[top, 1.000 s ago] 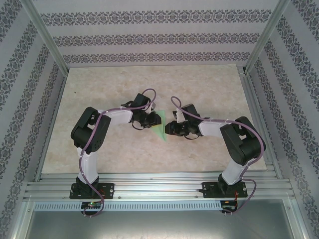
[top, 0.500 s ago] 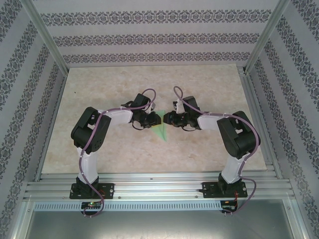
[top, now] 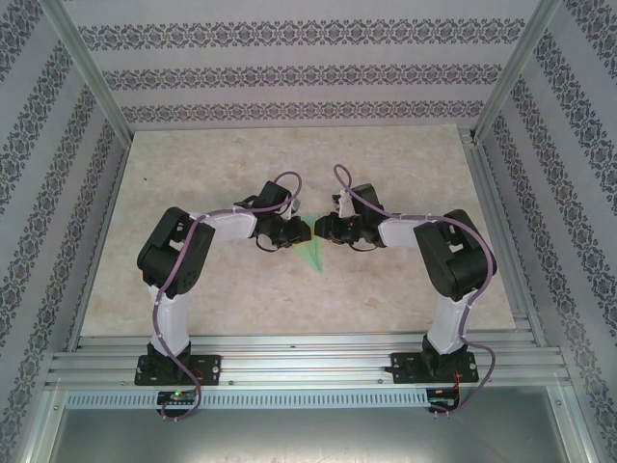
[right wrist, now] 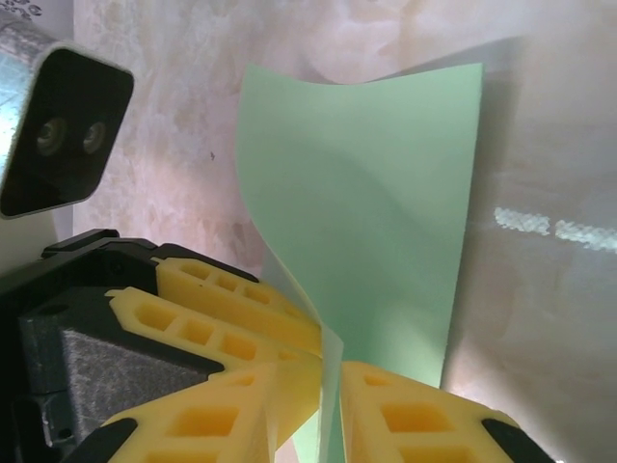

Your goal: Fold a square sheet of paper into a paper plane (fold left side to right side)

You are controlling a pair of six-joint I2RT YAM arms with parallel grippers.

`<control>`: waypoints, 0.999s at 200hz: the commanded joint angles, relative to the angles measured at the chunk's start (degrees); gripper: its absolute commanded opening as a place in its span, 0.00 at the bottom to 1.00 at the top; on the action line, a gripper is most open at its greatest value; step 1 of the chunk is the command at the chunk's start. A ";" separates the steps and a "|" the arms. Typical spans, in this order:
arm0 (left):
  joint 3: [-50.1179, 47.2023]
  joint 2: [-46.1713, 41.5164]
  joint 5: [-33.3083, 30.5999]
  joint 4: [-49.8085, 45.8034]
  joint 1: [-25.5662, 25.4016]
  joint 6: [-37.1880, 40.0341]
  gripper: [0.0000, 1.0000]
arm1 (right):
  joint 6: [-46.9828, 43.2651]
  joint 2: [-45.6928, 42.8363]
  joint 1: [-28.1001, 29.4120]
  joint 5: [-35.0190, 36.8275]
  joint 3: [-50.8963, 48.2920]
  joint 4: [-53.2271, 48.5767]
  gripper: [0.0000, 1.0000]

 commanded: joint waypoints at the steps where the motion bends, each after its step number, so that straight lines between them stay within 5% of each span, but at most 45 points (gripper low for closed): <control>1: 1.19 0.44 0.42 0.37 -0.55 -0.28 0.24 | 0.29 0.86 -0.97 -0.33 0.33 1.83 0.23; 125: 1.66 0.55 0.37 0.10 -0.98 -0.25 0.24 | 1.32 3.33 -0.59 -1.97 0.90 3.97 0.21; 200: 1.66 1.13 0.06 0.00 -1.19 -0.23 0.25 | 0.59 3.08 -1.05 -1.14 0.73 3.35 0.01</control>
